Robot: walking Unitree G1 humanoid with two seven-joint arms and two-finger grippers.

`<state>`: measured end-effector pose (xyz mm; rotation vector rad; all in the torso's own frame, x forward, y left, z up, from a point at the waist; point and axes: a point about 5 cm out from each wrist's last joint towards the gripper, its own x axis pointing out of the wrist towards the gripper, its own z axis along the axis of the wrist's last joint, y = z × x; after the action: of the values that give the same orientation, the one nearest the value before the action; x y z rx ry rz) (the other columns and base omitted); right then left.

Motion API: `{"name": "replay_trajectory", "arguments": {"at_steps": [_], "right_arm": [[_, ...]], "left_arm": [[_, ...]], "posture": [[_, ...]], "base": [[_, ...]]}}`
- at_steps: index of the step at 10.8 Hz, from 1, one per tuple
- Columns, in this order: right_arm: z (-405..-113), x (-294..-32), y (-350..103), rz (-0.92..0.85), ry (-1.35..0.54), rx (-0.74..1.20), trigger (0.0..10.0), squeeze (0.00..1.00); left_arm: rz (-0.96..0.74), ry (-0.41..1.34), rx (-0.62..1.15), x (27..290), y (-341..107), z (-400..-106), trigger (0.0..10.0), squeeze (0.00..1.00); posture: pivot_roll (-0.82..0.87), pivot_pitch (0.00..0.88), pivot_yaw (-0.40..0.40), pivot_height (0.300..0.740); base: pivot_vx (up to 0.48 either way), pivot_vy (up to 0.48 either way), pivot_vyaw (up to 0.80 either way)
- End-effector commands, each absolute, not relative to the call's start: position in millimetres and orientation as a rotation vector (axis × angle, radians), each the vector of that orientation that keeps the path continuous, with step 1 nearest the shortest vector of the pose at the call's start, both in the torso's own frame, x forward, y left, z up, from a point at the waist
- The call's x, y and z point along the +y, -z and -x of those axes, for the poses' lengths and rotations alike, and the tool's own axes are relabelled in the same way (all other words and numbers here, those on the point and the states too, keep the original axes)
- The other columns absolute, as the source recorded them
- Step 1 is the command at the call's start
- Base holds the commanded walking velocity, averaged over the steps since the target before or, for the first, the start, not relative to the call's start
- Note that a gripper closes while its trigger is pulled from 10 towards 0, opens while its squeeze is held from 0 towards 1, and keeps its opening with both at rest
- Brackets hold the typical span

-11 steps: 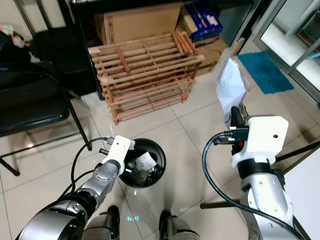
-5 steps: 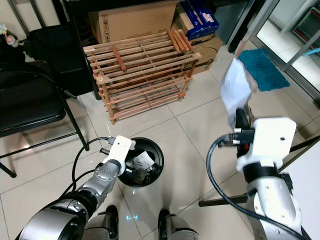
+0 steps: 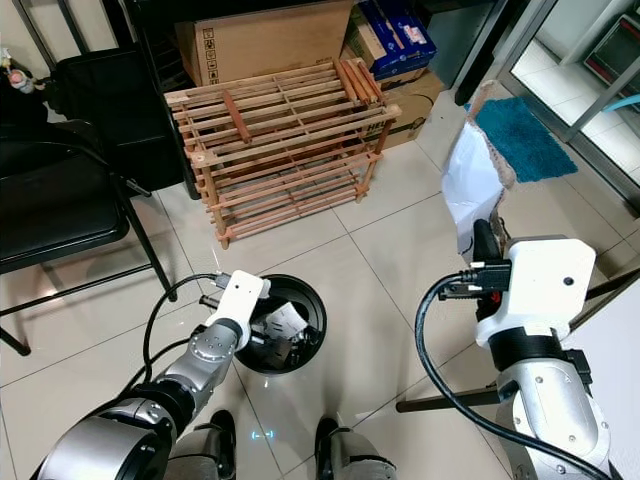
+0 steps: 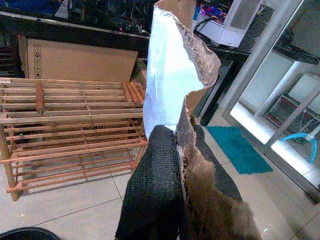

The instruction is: Picking trash to rubbish bin

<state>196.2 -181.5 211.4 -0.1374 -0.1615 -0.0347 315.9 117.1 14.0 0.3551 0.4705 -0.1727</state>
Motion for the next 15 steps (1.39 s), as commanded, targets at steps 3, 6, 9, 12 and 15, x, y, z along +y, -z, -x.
{"name": "replay_trajectory", "arguments": {"at_steps": [3,6,9,12,15], "right_arm": [[-191,-190,-217,0.161,0.049,-0.161,10.0,0.0],[-180,-194,-220,0.175,0.066,-0.149,10.0,0.0],[-175,-197,-219,0.179,0.073,-0.132,10.0,0.0],[-175,-199,-218,0.186,0.074,-0.121,10.0,0.0],[-175,-202,-219,0.194,0.079,-0.119,10.0,0.0]], "left_arm": [[-0.333,0.137,0.547,122,1,-303,10.0,0.0],[-0.318,0.14,0.563,120,6,-298,10.0,0.31],[-0.312,0.133,0.548,122,5,-299,10.0,1.0],[-0.325,0.095,0.525,129,0,-304,10.0,1.0],[-0.332,0.068,0.503,131,-2,-305,10.0,1.0]], "posture": [[-0.17,0.276,-0.184,0.74],[-0.2,0.298,-0.197,0.74],[-0.21,0.297,-0.203,0.74],[-0.21,0.3,-0.215,0.74],[-0.21,0.304,-0.22,0.74]], "base": [[0.0,0.0,0.0],[0.0,0.0,0.0],[0.0,0.0,0.0],[0.0,0.0,0.0],[0.0,0.0,0.0]]}}
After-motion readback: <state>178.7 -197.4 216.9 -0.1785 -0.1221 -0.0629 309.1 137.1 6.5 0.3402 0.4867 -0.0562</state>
